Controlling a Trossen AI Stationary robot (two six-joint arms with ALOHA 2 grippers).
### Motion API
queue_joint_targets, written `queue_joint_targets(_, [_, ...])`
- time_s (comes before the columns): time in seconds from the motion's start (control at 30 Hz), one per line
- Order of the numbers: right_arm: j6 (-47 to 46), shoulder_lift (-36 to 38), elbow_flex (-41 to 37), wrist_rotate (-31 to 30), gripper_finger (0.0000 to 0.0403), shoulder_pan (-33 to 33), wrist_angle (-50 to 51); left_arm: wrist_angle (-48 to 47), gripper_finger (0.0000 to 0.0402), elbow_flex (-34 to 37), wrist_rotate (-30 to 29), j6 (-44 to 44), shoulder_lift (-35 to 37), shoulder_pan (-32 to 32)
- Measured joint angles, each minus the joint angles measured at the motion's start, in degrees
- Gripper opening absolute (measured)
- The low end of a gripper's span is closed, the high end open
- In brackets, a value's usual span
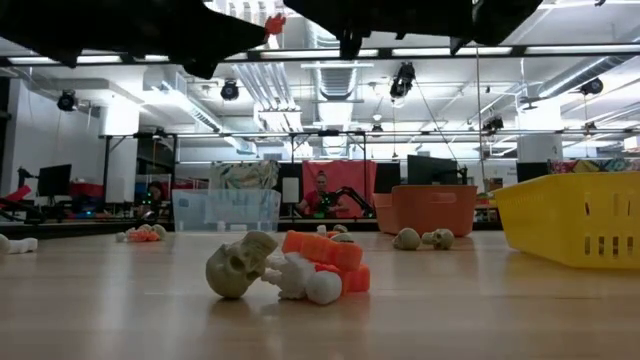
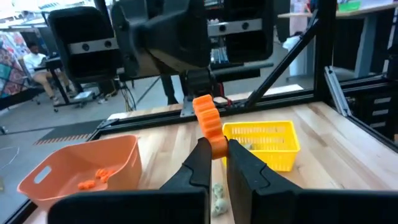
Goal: Sort Halloween decoration
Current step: Put the orange skeleton toy into the orange bin
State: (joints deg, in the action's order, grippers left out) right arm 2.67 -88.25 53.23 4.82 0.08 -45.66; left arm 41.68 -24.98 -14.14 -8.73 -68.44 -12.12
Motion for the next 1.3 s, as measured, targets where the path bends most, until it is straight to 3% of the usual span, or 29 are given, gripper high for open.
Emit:
queue_joint_targets(0.2, [-7.9, 0.4, 1.2, 0.2, 0.0054, 0.0, 5.5, 4.3, 0.0, 2.3, -3.2, -0.1, 0.0, 0.0])
queue_joint_targets(0.47, [-5.8, -1.0, 1.9, 0.2, 0.0159, 0.6, 7.8, 5.0, 0.0, 2.3, -3.9, -2.3, -0.3, 0.3])
queue_joint_targets(0.67, [-4.1, -2.6, 2.1, 0.1, 0.0194, 0.5, 7.3, 6.5, 0.0, 2.3, -4.0, -2.5, -0.3, 0.4])
queue_joint_targets(1.07, [-2.6, -4.6, 4.2, 0.1, 0.0155, 0.4, 6.8, 6.8, 0.0, 2.3, -4.2, -2.6, -0.4, 0.4])
queue_joint_targets(1.3, [-2.4, -4.7, 4.5, 0.0, 0.0078, 0.4, 6.8, 6.8, 0.0013, 2.3, -4.4, -2.6, -0.4, 0.4])
